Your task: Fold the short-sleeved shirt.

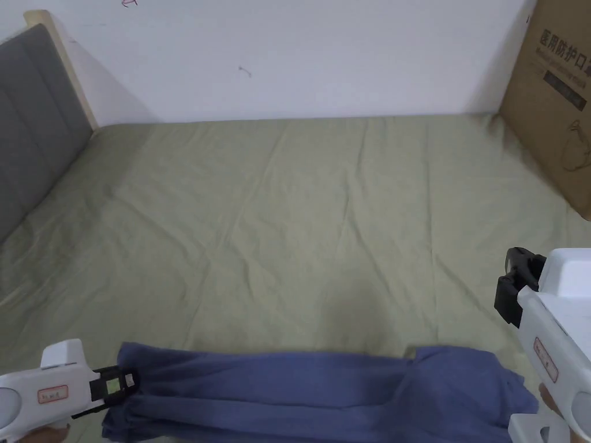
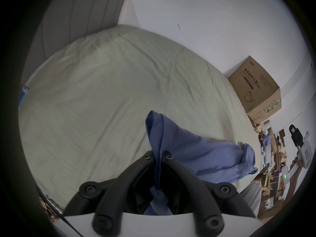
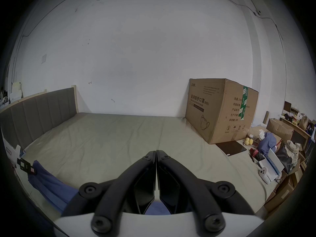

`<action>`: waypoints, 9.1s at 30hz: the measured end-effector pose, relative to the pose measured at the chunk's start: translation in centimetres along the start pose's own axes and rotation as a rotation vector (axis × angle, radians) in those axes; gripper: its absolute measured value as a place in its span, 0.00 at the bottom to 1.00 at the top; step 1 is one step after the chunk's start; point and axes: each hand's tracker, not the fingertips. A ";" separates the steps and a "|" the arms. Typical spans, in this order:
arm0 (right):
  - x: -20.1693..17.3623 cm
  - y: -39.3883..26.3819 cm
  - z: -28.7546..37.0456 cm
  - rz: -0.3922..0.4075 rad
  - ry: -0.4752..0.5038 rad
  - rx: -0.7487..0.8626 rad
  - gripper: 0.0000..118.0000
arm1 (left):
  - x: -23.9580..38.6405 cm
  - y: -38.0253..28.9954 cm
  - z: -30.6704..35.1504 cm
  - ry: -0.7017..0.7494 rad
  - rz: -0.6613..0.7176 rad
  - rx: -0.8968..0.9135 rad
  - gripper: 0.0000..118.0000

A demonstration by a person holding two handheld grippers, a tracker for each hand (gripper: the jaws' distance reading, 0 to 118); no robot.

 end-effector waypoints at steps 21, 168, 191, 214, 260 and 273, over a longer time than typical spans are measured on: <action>2.3 0.1 2.4 -0.026 0.035 0.041 0.01 | 11.7 -0.1 1.0 -0.004 -0.118 -0.070 0.04; 4.8 -1.0 3.0 -0.034 0.070 0.001 0.01 | 30.5 -5.2 -4.4 -0.194 -0.376 -0.204 0.03; 7.7 -1.4 4.1 -0.056 -0.001 -0.015 0.01 | 32.9 -8.4 -2.3 -0.234 -0.382 0.099 0.89; 6.8 -0.6 5.6 -0.058 0.029 -0.010 0.01 | 28.2 -16.7 -9.3 -0.132 -0.508 0.087 0.00; -1.0 4.1 8.4 0.002 0.021 0.275 0.01 | 21.6 -1.6 12.6 0.101 -0.479 0.883 0.00; -1.9 4.2 7.7 0.011 0.054 0.274 0.01 | 20.3 -2.0 13.1 0.095 -0.399 0.874 0.00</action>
